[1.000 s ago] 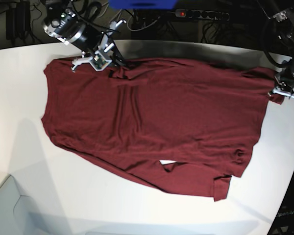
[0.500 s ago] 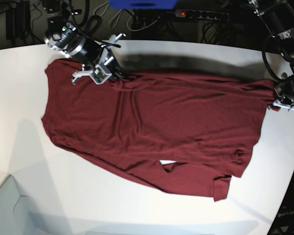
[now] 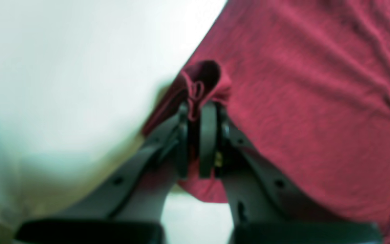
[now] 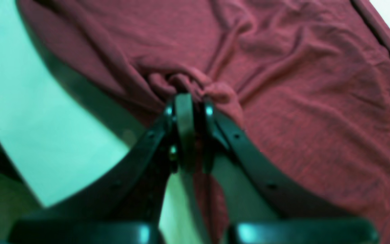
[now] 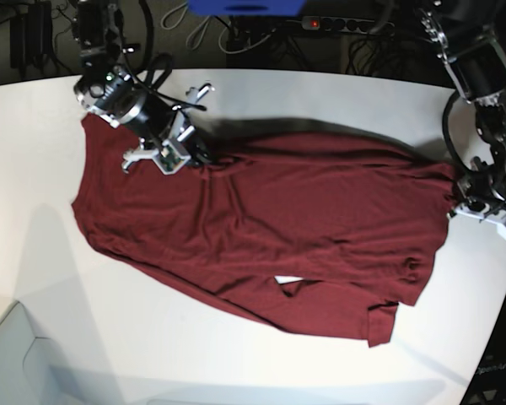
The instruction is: Layout the t-shirt on the table in an organized manner, then fold the t-shirt properly
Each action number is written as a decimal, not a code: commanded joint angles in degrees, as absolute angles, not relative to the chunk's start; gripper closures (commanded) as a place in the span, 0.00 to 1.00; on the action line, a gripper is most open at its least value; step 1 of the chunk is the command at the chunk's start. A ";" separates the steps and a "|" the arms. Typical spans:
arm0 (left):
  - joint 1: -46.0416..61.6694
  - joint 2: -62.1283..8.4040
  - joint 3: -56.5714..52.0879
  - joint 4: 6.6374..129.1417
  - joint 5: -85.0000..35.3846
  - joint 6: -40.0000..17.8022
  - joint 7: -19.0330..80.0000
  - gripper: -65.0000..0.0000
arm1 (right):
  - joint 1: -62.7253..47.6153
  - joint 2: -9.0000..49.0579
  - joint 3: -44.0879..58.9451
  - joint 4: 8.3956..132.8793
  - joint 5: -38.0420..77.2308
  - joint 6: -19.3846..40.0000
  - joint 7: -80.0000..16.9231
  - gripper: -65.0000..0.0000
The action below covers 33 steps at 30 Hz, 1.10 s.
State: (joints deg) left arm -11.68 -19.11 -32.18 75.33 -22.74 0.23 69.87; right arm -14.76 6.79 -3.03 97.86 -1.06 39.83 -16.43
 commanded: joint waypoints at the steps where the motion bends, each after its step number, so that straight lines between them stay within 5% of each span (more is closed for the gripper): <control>1: -13.76 -20.18 -31.96 75.38 -22.99 0.31 69.05 1.00 | -13.85 6.81 -2.86 98.07 -0.04 40.00 -14.81 1.00; 27: -24.84 -20.88 -30.46 57.80 -22.99 0.40 63.60 1.00 | -4.97 7.96 -2.86 87.34 -0.04 40.00 -14.73 1.00; 30: -25.01 -21.32 -26.42 57.80 -22.99 0.40 63.52 0.91 | -4.62 7.96 -2.86 87.25 -0.04 40.00 -14.81 1.00; 33: -25.98 -21.32 -23.87 58.15 -23.08 0.31 63.96 0.72 | -4.35 7.96 -2.95 87.34 -0.04 40.00 -14.81 0.98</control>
